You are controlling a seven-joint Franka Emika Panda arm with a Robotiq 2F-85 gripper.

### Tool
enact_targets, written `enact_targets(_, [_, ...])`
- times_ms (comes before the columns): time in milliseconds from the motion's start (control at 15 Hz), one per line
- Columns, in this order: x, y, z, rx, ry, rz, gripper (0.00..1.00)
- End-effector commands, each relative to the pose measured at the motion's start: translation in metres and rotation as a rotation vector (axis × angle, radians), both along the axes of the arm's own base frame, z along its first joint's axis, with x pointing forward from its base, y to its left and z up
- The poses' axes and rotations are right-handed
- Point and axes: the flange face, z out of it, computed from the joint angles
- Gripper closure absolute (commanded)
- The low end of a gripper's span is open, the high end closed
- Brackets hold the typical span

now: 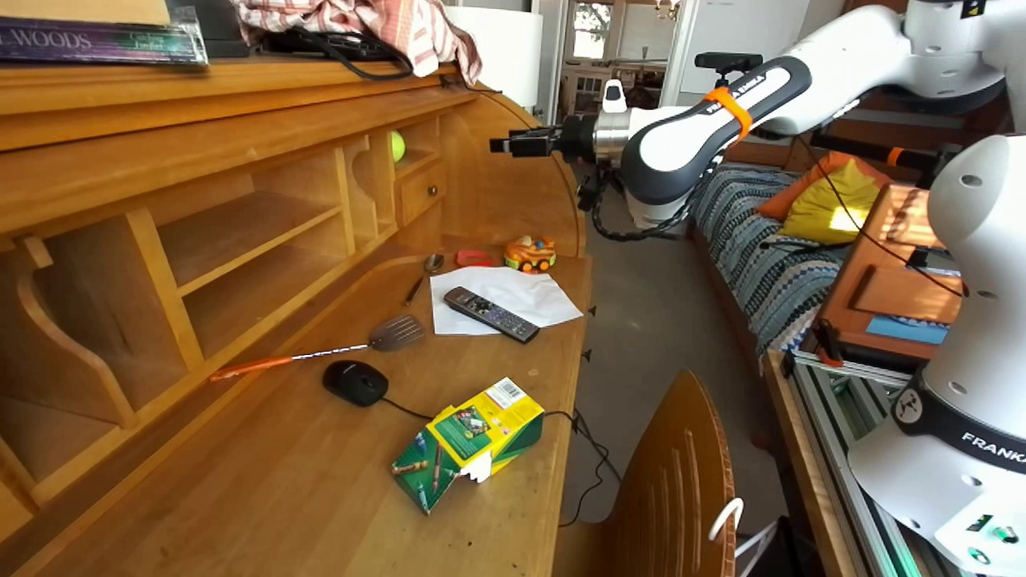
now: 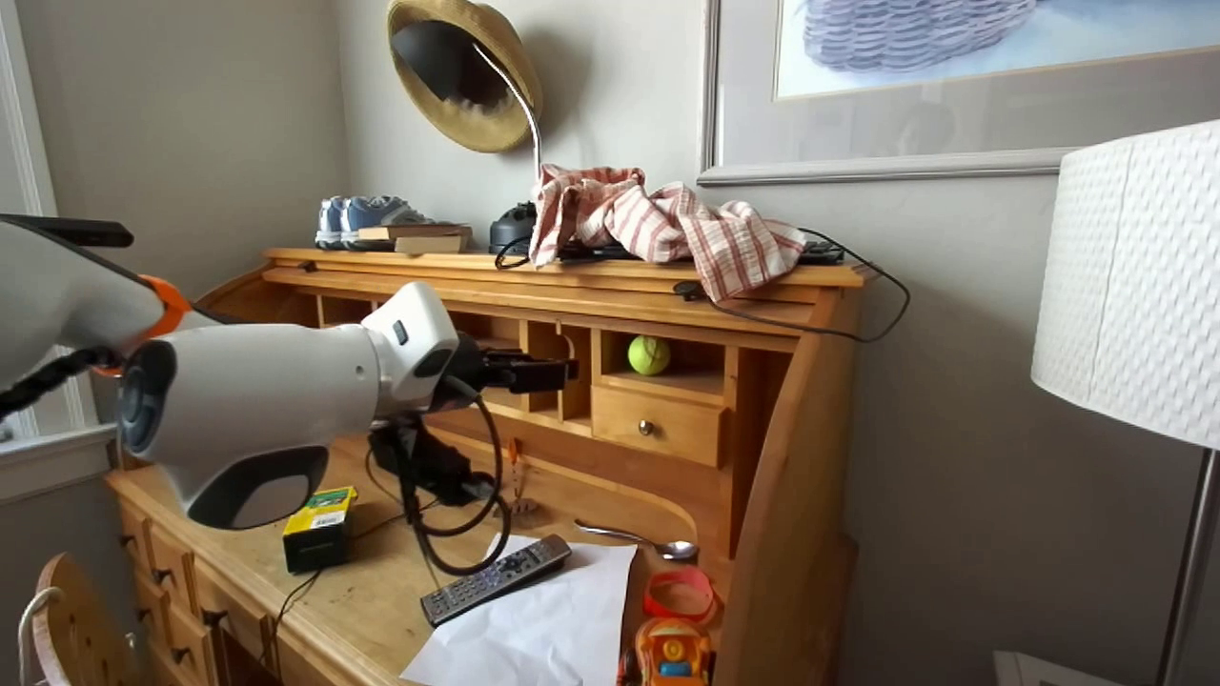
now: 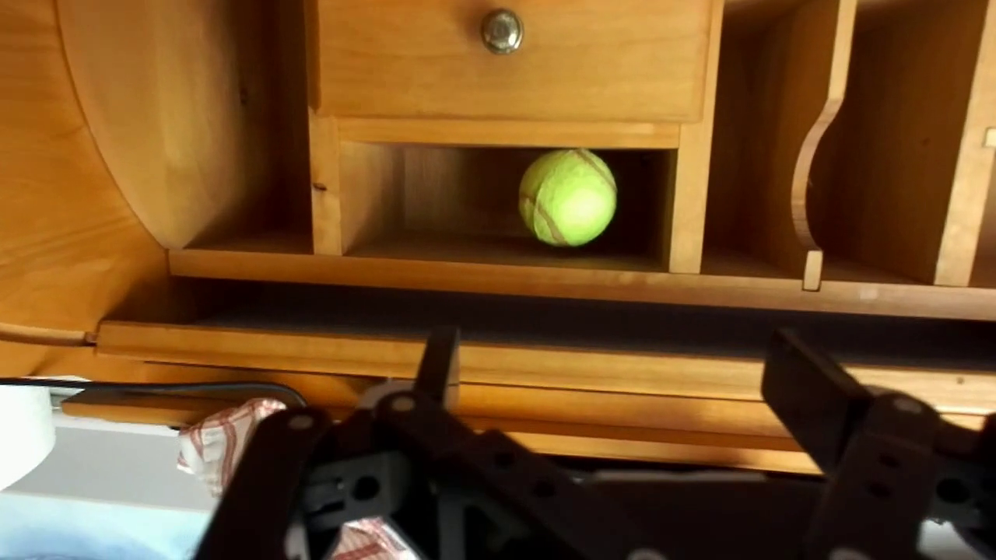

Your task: Put the tennis ball on the table

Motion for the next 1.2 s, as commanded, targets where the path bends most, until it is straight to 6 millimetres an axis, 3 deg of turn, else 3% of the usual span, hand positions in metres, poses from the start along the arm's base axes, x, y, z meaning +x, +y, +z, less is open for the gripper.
enact_targets(0, [0.034,-0.014,-0.015,0.020,-0.097,-0.012,0.00])
enact_targets(333, [0.073,-0.018,-0.032,0.019,-0.085,-0.015,0.00])
enact_targets(400, [0.058,-0.016,-0.021,0.019,-0.089,-0.013,0.00])
enact_targets(600, [0.069,-0.013,-0.028,0.020,-0.087,-0.011,0.00])
enact_targets(867, [0.059,0.017,-0.019,-0.023,-0.214,0.082,0.00])
enact_targets(1133, [0.062,0.029,-0.030,-0.042,-0.253,0.051,0.00])
